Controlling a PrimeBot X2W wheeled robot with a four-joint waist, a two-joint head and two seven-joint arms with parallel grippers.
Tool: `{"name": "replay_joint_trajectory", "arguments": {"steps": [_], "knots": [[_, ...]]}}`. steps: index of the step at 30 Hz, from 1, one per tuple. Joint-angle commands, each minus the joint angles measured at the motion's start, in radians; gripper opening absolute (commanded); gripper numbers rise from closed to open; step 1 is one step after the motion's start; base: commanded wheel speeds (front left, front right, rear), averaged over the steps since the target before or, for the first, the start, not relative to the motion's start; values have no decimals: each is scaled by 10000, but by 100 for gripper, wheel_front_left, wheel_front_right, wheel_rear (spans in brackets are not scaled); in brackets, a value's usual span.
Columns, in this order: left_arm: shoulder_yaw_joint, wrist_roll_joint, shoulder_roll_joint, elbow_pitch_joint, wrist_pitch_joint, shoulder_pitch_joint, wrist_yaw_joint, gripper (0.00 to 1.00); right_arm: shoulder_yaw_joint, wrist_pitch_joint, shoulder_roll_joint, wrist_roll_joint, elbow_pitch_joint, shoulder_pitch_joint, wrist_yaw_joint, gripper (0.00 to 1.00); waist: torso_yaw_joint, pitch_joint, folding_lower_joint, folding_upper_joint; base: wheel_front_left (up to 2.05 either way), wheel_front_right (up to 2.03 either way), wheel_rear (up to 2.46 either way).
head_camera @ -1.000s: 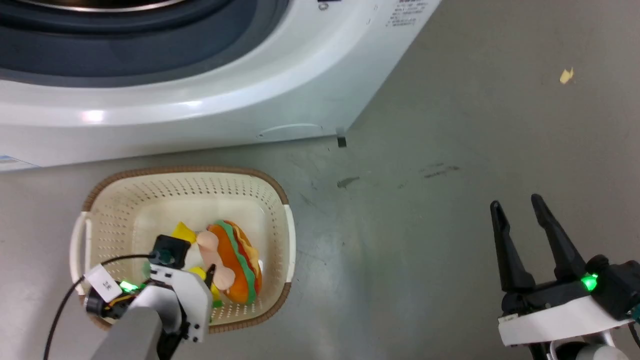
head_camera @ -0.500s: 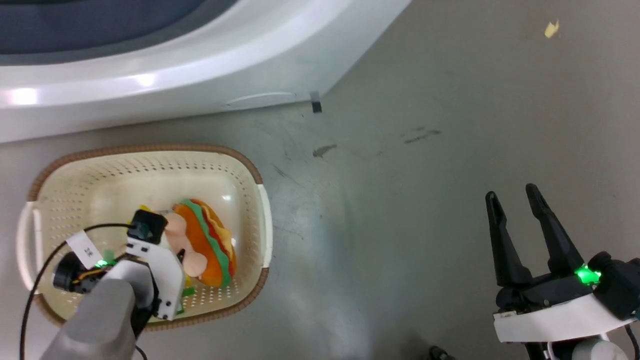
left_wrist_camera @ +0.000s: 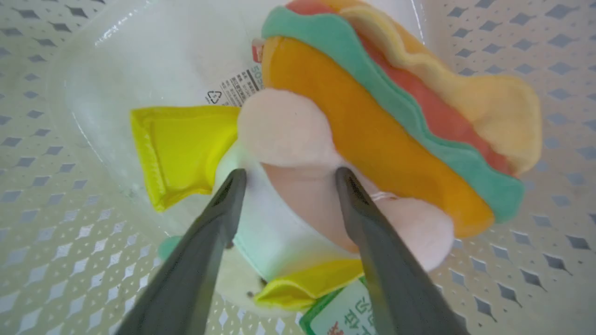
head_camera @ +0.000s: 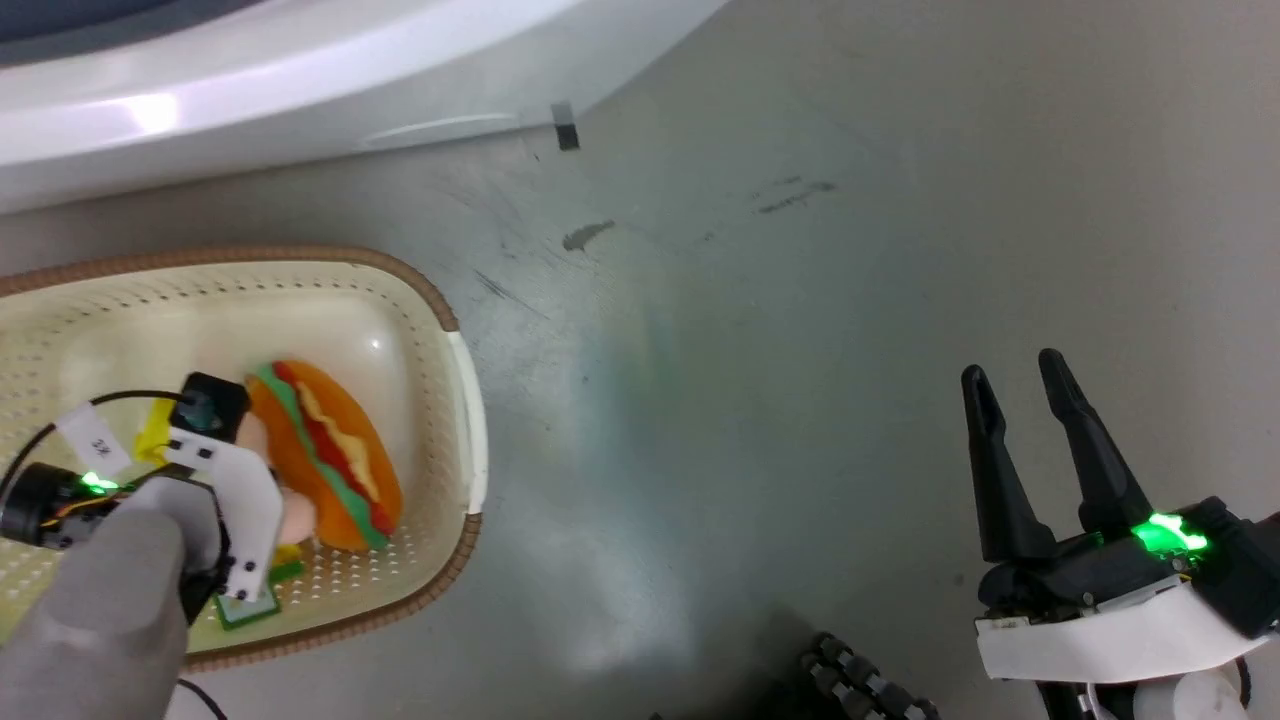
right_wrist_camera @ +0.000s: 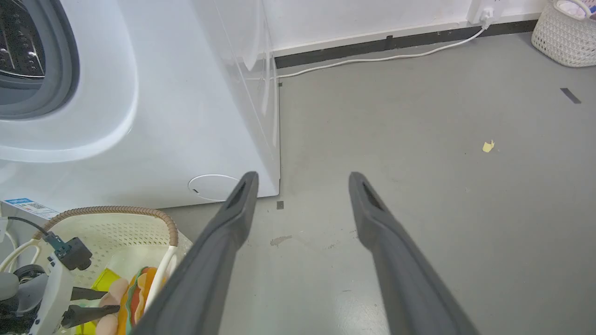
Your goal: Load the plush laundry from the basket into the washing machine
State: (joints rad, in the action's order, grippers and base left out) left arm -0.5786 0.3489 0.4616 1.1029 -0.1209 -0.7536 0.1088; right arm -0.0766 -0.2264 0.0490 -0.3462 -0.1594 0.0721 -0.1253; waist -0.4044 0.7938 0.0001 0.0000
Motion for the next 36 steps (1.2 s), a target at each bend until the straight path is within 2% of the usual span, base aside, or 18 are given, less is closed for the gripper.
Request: {"name": "replay_joint_trajectory", "arguments": {"steps": [1, 2, 7, 11, 15, 16, 22, 30, 36], "knots": [[-178, 119, 131, 285, 34, -248, 58, 56, -55, -92, 11, -123, -79, 223, -47, 100, -191, 218, -1, 0, 0, 0, 0], [-272, 149, 169, 379, 37, -292, 72, 0, -72, -113, 11, -171, -86, 240, -48, 100, -243, 271, -1, 0, 0, 0, 0], [-640, 471, 209, 836, 131, -371, 139, 0, 4, -217, 11, -381, -4, 309, -50, 100, -319, 248, -1, 0, 0, 0, 0], [-838, 819, -3, 1220, 414, -326, 185, 0, 141, -300, 12, -356, 102, 306, -53, 100, -204, -161, -1, 0, 0, 0, 0], [-844, 1272, -437, 1515, 914, -2, 215, 0, 397, -354, 12, 42, 292, 168, -54, 100, 120, -1161, -1, 0, 0, 0, 0], [-733, 1529, -807, 1534, 1312, 360, 216, 0, 597, -354, 12, 377, 407, -38, -54, 100, 420, -2039, -1, 0, 0, 0, 0], [-806, 1887, -1419, 1351, 2192, 1133, 217, 0, 897, -354, 12, 1032, 627, -504, -54, 100, 1013, -3705, -1, 0, 0, 0, 0], [-1056, 2194, -1849, 866, 3373, 1870, 218, 0, 994, -354, 12, 1501, 794, -975, -54, 100, 1658, -5227, -1, 0, 0, 0, 0], [-1017, 2279, -2046, 153, 3784, 2292, 218, 0, 1162, -354, 12, 1664, 923, -1307, -54, 100, 2099, -6095, -1, 0, 0, 0, 0]]}}
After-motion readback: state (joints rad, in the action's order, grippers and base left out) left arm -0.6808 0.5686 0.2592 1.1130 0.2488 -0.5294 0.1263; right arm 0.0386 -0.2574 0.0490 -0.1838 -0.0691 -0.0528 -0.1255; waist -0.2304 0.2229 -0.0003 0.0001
